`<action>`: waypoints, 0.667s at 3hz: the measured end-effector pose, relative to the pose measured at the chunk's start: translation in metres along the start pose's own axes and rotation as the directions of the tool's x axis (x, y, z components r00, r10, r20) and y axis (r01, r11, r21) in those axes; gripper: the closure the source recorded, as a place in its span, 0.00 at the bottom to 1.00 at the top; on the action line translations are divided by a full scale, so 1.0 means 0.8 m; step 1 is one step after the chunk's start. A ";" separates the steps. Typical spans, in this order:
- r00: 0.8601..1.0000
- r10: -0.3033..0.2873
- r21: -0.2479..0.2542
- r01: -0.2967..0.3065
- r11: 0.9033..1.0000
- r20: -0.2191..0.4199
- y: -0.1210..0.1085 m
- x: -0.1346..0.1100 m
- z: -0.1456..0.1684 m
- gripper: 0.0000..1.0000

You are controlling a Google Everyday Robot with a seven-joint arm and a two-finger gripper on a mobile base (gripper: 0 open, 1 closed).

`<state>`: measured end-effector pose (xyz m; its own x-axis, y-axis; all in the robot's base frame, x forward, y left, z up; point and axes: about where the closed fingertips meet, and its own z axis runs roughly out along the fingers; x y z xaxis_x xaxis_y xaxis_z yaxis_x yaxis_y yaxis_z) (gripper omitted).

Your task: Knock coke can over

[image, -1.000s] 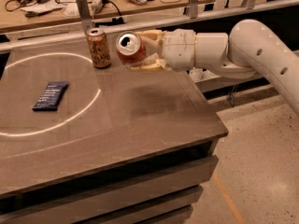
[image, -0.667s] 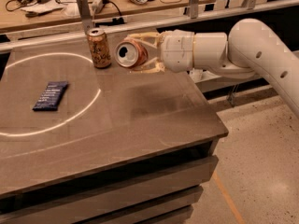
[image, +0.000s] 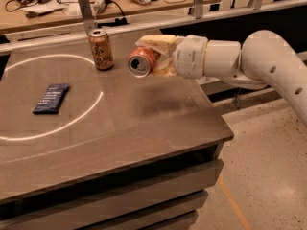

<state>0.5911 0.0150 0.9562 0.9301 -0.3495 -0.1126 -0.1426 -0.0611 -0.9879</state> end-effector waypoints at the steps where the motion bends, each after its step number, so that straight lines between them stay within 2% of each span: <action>1: 0.998 -0.068 0.000 0.068 0.998 0.001 -0.001 -0.001 0.002 1.00; 2: 0.987 -0.152 -0.005 0.152 0.988 -0.060 0.010 -0.001 0.002 1.00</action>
Offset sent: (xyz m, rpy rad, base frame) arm 0.0113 -0.0118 -0.0135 -0.1275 -0.3530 -0.1825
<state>0.5901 0.0162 0.9483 0.9191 -0.3914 0.0458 -0.0010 -0.1187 -0.9929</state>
